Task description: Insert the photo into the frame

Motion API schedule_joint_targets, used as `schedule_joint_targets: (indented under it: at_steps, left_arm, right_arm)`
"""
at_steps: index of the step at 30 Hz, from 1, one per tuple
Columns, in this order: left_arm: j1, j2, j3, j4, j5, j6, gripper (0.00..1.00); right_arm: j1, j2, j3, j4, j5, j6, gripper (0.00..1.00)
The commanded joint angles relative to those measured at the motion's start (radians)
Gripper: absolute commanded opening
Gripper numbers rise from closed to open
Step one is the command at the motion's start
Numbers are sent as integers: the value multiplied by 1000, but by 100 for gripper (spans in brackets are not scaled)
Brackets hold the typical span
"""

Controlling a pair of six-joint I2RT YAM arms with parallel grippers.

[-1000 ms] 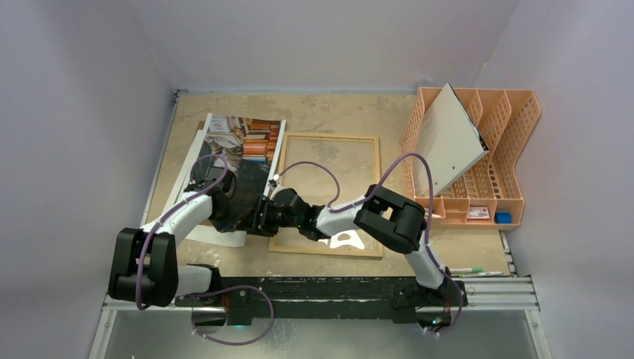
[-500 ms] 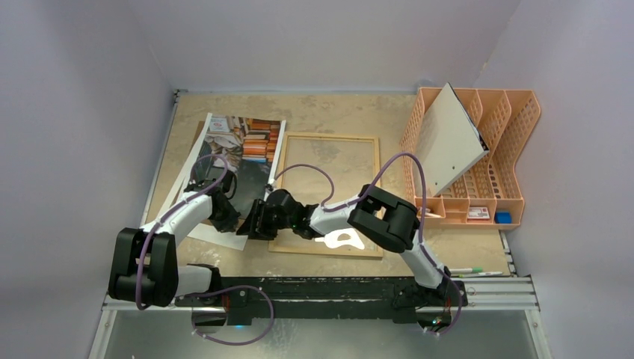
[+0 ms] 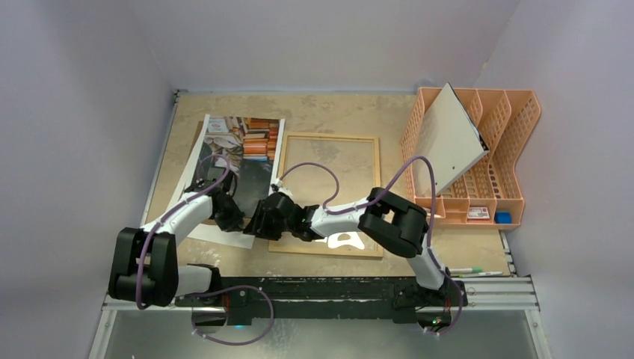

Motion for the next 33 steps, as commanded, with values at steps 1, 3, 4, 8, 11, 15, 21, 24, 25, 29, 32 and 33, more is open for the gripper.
schedule_joint_targets:
  at_steps: [1,3,4,8,11,15,21,24,25,29,32,33]
  left_arm:
    - [-24,57,-81,69,266,31,12]
    - [-24,60,-84,81,307,39,14]
    - [-23,65,-83,83,325,42,14]
    - [-23,74,-54,57,324,62,14]
    - [-22,41,-12,13,259,72,14]
    - [-22,-8,10,-18,186,60,14]
    - [-22,-50,92,-95,40,28,23]
    - [-22,-86,137,-137,-61,16,33]
    - [-22,-93,139,-153,-91,8,34]
    - [-22,-130,79,-183,-160,-80,33]
    - [-22,-125,56,-169,-163,-133,28]
    - [-22,-115,48,-160,-163,-141,25]
  right_arm:
    - [10,-112,-25,-50,140,-23,49]
    - [10,-120,-26,-63,147,-24,49]
    - [11,-114,-19,-77,147,-24,49]
    - [14,-74,34,-176,146,-5,50]
    - [21,-54,68,-248,166,21,51]
    - [21,-57,45,-216,152,44,51]
    - [21,-49,60,-272,175,70,51]
    - [21,-52,48,-285,176,90,51]
    - [20,-52,43,-286,174,94,51]
    - [21,-53,32,-286,162,105,51]
    - [20,-55,24,-284,146,111,52]
    - [20,-54,22,-284,141,110,52]
